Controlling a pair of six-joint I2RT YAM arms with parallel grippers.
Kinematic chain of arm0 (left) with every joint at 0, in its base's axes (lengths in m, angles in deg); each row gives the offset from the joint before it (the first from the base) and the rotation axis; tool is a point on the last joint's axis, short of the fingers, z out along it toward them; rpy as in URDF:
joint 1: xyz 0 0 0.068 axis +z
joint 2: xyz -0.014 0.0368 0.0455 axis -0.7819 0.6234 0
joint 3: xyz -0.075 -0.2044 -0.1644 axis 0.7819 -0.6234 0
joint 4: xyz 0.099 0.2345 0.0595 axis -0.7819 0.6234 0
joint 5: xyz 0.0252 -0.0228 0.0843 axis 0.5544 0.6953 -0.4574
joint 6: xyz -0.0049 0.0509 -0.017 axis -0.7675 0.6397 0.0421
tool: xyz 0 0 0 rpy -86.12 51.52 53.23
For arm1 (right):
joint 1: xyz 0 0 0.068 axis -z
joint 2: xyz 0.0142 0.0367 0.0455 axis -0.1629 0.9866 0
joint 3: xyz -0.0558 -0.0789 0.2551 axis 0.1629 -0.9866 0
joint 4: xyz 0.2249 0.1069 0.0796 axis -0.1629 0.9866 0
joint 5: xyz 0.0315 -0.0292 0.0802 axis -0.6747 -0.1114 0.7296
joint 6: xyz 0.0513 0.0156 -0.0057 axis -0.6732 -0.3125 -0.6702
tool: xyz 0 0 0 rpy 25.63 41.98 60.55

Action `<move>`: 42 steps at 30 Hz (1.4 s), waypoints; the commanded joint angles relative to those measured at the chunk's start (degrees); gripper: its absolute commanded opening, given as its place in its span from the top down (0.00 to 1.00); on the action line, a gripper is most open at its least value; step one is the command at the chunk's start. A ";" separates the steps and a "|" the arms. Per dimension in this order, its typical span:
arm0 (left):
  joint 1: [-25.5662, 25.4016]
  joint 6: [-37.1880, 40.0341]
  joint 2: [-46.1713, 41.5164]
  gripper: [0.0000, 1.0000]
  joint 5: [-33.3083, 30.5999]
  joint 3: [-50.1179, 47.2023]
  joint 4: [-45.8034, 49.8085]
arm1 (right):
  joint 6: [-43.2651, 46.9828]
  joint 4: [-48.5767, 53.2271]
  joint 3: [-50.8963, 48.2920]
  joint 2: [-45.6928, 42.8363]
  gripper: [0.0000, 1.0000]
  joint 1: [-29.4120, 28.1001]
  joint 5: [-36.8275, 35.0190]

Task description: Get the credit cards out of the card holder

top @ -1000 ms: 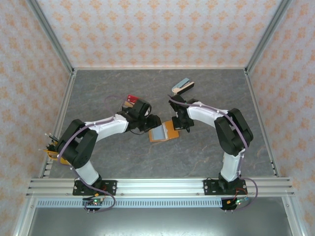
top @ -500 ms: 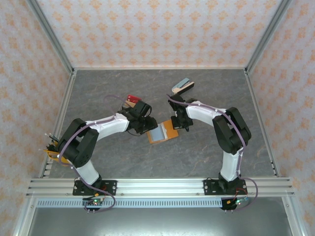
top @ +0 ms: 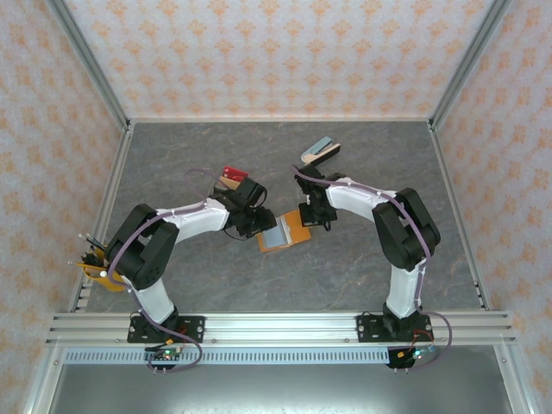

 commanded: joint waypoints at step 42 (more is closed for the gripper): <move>-0.22 -5.32 5.85 0.61 18.86 -2.04 -24.10 | -11.73 -6.43 -13.79 -22.30 0.63 1.46 3.95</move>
